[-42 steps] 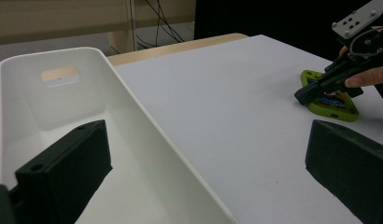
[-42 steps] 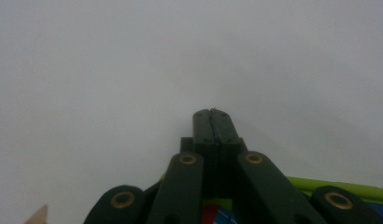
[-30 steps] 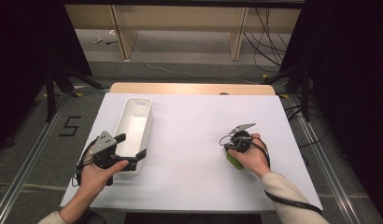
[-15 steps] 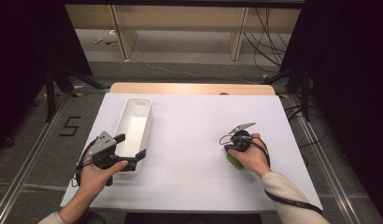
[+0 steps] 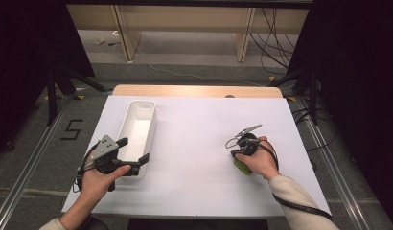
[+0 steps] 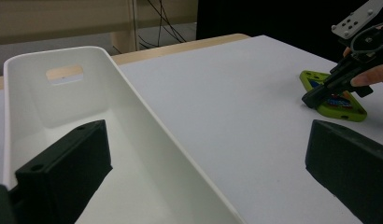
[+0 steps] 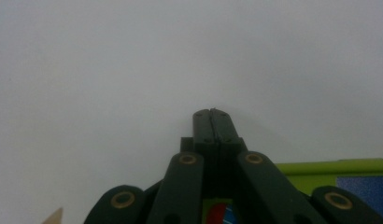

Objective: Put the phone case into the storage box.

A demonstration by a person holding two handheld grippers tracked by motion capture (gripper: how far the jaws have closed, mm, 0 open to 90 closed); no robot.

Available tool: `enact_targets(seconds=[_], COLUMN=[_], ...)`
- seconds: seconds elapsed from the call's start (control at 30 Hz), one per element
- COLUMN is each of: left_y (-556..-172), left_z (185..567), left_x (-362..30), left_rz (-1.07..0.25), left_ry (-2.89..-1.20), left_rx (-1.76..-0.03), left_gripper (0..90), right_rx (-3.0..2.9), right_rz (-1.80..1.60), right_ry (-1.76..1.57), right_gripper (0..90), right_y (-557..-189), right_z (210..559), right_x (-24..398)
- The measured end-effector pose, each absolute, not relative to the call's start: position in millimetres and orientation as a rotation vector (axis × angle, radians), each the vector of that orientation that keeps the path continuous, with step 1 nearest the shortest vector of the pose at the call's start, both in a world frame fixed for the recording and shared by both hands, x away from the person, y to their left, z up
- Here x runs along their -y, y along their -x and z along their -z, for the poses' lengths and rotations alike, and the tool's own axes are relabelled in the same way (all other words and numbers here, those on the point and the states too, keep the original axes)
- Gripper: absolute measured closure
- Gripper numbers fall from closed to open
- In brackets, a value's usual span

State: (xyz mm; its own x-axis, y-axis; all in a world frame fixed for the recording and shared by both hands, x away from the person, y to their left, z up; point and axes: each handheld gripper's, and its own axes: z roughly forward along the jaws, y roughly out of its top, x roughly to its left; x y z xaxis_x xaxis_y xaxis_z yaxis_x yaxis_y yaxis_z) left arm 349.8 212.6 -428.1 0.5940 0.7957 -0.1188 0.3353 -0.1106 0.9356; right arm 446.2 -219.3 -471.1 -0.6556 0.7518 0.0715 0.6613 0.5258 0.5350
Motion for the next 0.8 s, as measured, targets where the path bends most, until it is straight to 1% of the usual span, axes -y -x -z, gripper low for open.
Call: enact_targets(seconds=[0.23,0.43,0.8], left_y=[-349.6,-349.1,-348.8], left_z=[427.9,427.7,427.8], left_x=[-213.2,-213.2,-213.2], left_rz=[-0.512,-0.513,-0.512], left_ry=[-1.698,-1.697,-1.698], left_rx=[-0.943,-0.945,-0.944], left_gripper=[0.0,0.0,0.0], right_rx=[-2.632,-2.678,-2.698], right_rz=[-0.757,-0.708,-0.653], right_ry=[-1.204,-1.182,-1.181], right_gripper=[90.0,90.0,90.0], right_y=[-442.0,-430.7,-413.8], right_z=[468.2,465.1,462.5], right_x=[219.9,222.0,241.4])
